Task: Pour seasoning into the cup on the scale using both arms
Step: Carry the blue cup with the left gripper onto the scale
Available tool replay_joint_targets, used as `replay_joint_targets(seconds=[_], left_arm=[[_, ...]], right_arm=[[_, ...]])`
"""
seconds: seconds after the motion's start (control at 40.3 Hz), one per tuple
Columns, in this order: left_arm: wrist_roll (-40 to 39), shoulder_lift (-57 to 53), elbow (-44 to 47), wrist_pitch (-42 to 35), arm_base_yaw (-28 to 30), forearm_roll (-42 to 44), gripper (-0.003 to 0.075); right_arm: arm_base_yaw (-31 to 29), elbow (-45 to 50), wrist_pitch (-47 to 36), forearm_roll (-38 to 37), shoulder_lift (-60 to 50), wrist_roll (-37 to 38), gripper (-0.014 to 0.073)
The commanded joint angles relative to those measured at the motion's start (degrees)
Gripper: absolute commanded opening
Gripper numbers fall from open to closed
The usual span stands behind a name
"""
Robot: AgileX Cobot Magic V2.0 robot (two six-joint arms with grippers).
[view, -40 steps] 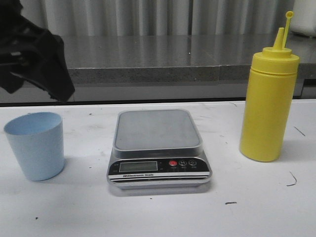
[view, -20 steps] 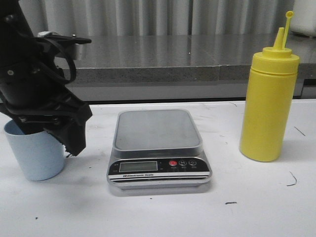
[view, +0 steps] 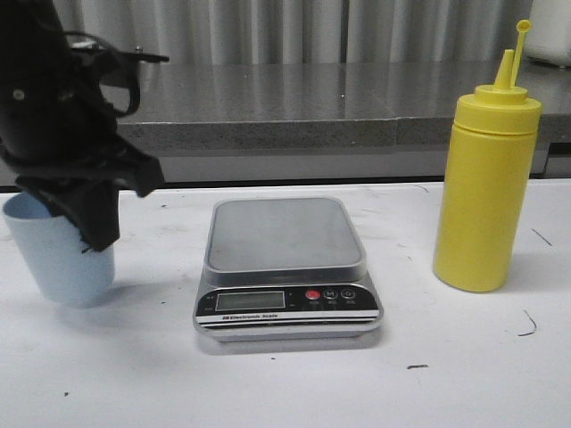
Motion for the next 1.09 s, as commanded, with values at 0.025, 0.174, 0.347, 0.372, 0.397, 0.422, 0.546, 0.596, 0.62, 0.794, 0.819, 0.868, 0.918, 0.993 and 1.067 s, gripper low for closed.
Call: replay_joint_targets(seconds=[0.025, 0.174, 0.347, 0.372, 0.397, 0.422, 0.546, 0.596, 0.62, 0.794, 0.819, 0.868, 0.918, 0.993, 1.067], left_arm=[[-0.16, -2.03, -8.47, 4.28, -1.28, 0.08, -0.002], [1.58, 0.26, -17.11, 7.39, -4.89, 0.08, -0.002], [1.21, 6.51, -27.64, 10.49, -9.2, 0.08, -0.002], [1.21, 7.72, -29.43, 10.99, -9.76, 0.08, -0.002], [1.21, 8.63, -30.72, 11.52, -10.01, 0.08, -0.002], [1.21, 9.54, -31.96, 12.25, -10.49, 0.08, -0.002], [1.21, 14.29, -38.1, 14.45, -12.07, 0.08, -0.002], [1.21, 15.92, -39.97, 14.7, -12.55, 0.08, -0.002], [1.21, 16.59, -40.72, 14.82, -12.59, 0.08, -0.002], [1.58, 19.46, -43.04, 14.67, -13.51, -0.04, -0.0019], [1.58, 19.61, -43.04, 14.67, -13.51, -0.04, -0.0019], [1.58, 19.97, -43.04, 14.67, -13.51, -0.04, -0.0019], [1.58, 20.22, -43.04, 14.49, -13.51, -0.04, -0.0015], [1.58, 20.65, -43.04, 14.44, -13.51, -0.04, 0.0014], [1.58, 20.94, -43.04, 14.33, -13.51, -0.04, 0.0087]], right_arm=[[-0.35, -1.93, -3.95, 0.01, 1.01, -0.1, 0.0652], [-0.35, -1.93, -3.88, 0.01, 1.01, -0.1, 0.0652], [-0.35, -1.93, -3.89, -0.04, 1.01, -0.1, 0.0652], [-0.35, -1.93, -3.89, -0.04, 1.01, -0.1, 0.0652], [-0.35, -1.93, -3.89, -0.04, 1.01, -0.1, 0.0652], [-0.35, -1.93, -3.89, -0.04, 1.01, -0.1, 0.0652], [-0.35, -1.93, -3.89, -0.04, 1.01, -0.1, 0.0652], [-0.35, -1.93, -3.89, -0.04, 1.01, -0.1, 0.0652], [-0.35, -1.93, -3.89, -0.04, 1.01, -0.1, 0.0652], [-0.35, -1.93, -3.89, -0.61, 1.01, -0.1, 0.0652], [-0.35, -1.93, -3.89, -0.68, 1.01, -0.1, 0.0652], [-0.35, -1.93, -3.89, -0.77, 1.01, -0.1, 0.0652], [-0.35, -1.93, -3.89, -0.77, 1.01, -0.1, 0.0652], [-0.35, -1.93, -3.89, -0.77, 1.01, -0.1, 0.0652], [-0.35, -1.93, -3.89, -0.77, 1.01, -0.1, 0.0652]])
